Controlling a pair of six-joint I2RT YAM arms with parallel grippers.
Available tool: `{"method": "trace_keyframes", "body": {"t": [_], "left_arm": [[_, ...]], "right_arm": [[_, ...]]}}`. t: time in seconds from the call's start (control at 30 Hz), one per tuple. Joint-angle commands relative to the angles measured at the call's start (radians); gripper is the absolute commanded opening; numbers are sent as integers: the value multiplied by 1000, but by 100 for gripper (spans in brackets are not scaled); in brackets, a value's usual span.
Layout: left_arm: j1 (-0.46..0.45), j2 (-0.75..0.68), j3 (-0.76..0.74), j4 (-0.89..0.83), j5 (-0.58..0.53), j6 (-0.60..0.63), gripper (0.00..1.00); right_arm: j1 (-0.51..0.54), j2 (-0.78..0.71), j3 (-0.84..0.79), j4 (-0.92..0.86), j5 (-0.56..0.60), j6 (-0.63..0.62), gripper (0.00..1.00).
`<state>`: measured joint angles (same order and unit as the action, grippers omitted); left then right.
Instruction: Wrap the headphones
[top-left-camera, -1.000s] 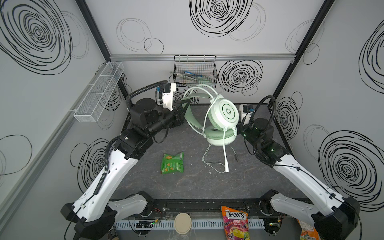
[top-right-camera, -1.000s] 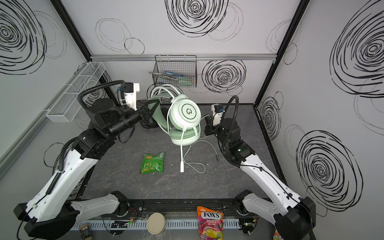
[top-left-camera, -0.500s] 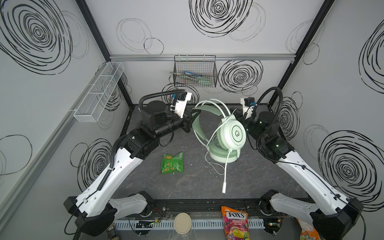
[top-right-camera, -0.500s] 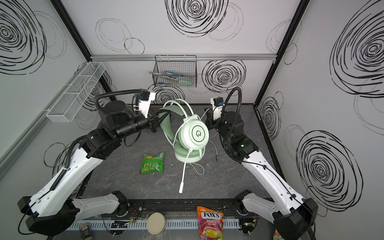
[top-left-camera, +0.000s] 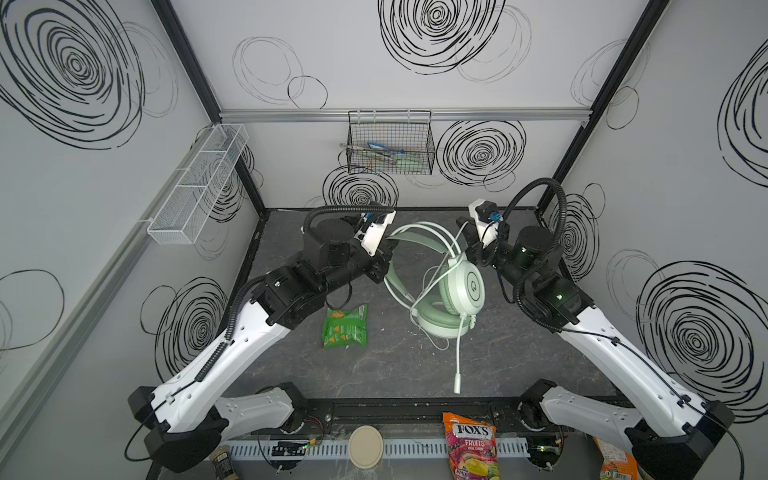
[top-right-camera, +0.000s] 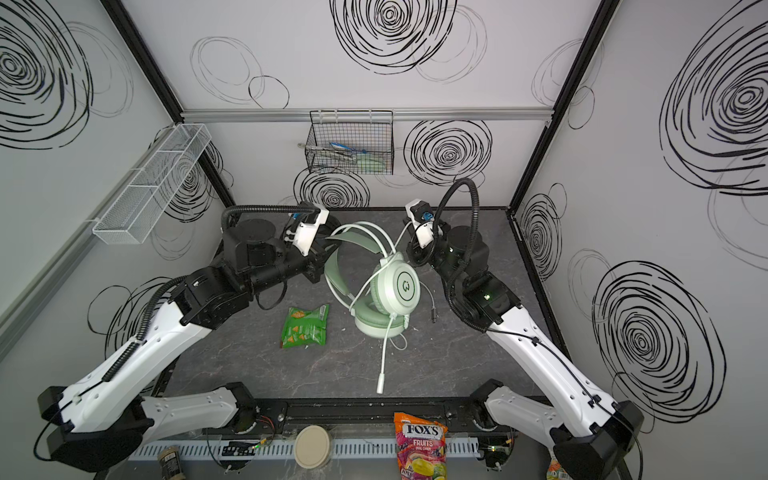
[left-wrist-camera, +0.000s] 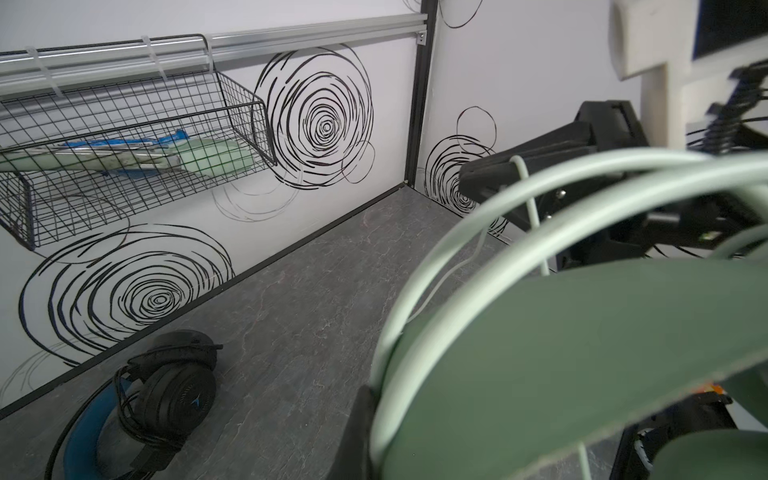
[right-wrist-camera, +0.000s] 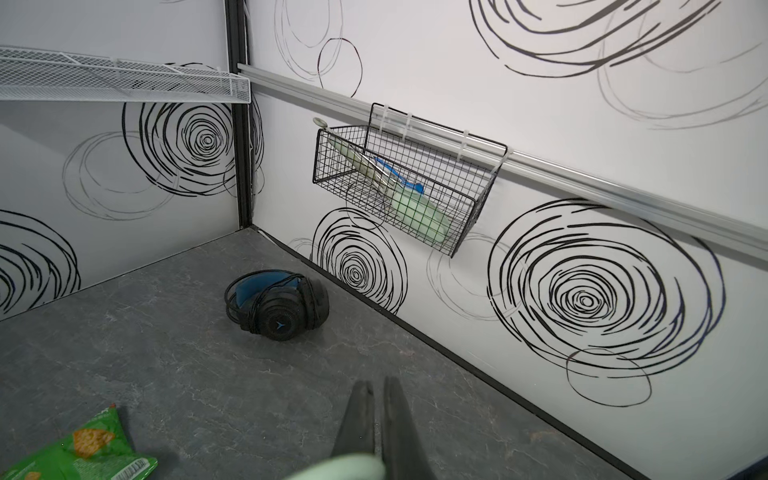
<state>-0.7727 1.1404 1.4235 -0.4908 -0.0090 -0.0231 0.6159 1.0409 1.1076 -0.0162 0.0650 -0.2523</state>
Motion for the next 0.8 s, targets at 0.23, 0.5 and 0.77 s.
{"method": "trace_keyframes", "body": {"t": [0.23,0.5,0.77], "left_arm": [[-142,-48,75,-159,-64,29,0],[-287,7,234,-168,-47,-68,0],[-327,49,309,-212,-50,-74,0]], "right_arm": [[-8,-64,-28,206,70,-126,11],[-11,-81,-77,262,64,-51,14],[-32,-59,-141,345,75,28,24]]}}
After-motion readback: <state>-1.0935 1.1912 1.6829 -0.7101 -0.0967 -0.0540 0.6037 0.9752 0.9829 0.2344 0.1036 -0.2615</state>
